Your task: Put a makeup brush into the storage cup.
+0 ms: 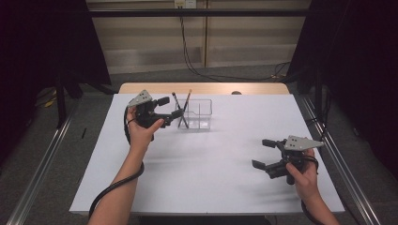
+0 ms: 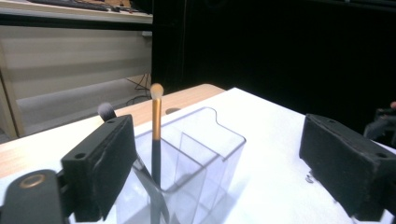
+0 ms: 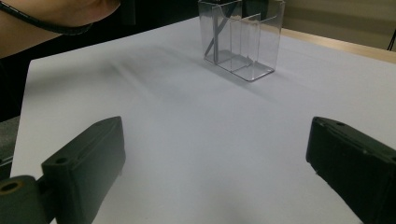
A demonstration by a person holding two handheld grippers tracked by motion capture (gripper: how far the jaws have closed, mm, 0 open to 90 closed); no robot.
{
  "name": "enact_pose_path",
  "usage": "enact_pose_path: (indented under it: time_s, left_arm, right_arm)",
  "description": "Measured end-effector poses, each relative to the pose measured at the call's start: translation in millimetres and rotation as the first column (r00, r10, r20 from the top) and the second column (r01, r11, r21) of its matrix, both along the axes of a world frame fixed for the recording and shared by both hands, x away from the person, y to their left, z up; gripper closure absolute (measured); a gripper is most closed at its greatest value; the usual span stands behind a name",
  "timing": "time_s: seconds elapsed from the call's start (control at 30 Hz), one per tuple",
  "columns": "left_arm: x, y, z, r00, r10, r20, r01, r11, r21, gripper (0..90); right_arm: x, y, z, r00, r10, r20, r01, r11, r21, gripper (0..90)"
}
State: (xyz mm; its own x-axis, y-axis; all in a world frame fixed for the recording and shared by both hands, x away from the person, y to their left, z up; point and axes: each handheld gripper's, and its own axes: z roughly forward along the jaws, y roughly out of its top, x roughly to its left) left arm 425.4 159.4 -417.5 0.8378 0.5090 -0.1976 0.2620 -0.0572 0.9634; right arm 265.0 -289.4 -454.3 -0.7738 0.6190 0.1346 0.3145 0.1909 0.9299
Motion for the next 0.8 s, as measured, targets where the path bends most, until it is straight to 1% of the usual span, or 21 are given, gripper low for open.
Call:
enact_pose_path:
  time_s: [0.1, 0.17, 0.2, 0.23, 0.3, 0.4, 0.5, 0.6, 0.67, 0.8]
  left_arm:
    - [-3.5, 4.0, -2.3, 1.0000, -0.003, -0.005, 0.003, 1.0000, -0.002, 9.6]
    - [-5.3, 7.1, -3.2, 1.0000, -0.002, -0.007, 0.002, 0.9999, -0.015, 9.0]
    - [-6.4, 8.7, -3.1, 1.0000, 0.002, -0.007, -0.002, 0.9999, -0.014, 8.8]
    - [-7.3, 10.1, -3.2, 1.0000, -0.003, -0.009, 0.003, 0.9998, -0.021, 8.3]
    - [-9.7, 12.6, -3.5, 1.0000, -0.005, -0.004, 0.005, 0.9997, -0.025, 7.5]
    - [-13.1, 15.7, -5.3, 0.9999, -0.013, -0.006, 0.013, 0.9994, -0.031, 6.9]
    - [-17.1, 19.5, -7.7, 0.9999, -0.013, -0.009, 0.013, 0.9994, -0.031, 6.0]
    - [-20.1, 23.3, -9.8, 0.9997, -0.026, -0.006, 0.026, 0.9991, -0.034, 4.8]
    - [-22.4, 26.0, -9.9, 0.9998, -0.022, -0.002, 0.022, 0.9994, -0.028, 4.5]
    - [-27.1, 31.9, -10.4, 0.9995, -0.032, 0.001, 0.032, 0.9989, -0.033, 4.2]
  right_arm:
    - [0.1, 0.3, -0.4, 1.0000, 0.004, -0.001, -0.004, 1.000, -0.004, 3.8]
    - [0.0, 0.5, -0.5, 1.0000, 0.002, -0.004, -0.002, 1.000, -0.005, 3.8]
    - [-0.1, 0.4, -0.5, 1.0000, 0.002, -0.004, -0.002, 1.000, -0.004, 3.8]
    - [0.0, 0.3, -0.5, 1.0000, 0.002, -0.002, -0.002, 1.000, -0.004, 3.8]
    - [-0.1, 0.2, -0.4, 1.0000, 0.001, -0.002, -0.001, 1.000, -0.004, 3.8]
    - [-0.1, 0.5, -0.7, 1.0000, 0.000, -0.005, 0.000, 1.000, -0.005, 3.8]
    - [-0.3, 0.5, -0.4, 1.0000, 0.002, -0.002, -0.002, 1.000, -0.005, 3.8]
    - [-0.7, 0.3, -0.5, 1.0000, 0.001, -0.003, -0.001, 1.000, -0.005, 3.8]
    - [-0.7, 0.2, -0.8, 1.0000, -0.001, -0.004, 0.001, 1.000, -0.006, 3.9]
    - [-0.8, 0.3, -0.6, 1.0000, 0.001, -0.004, -0.001, 1.000, -0.006, 3.9]
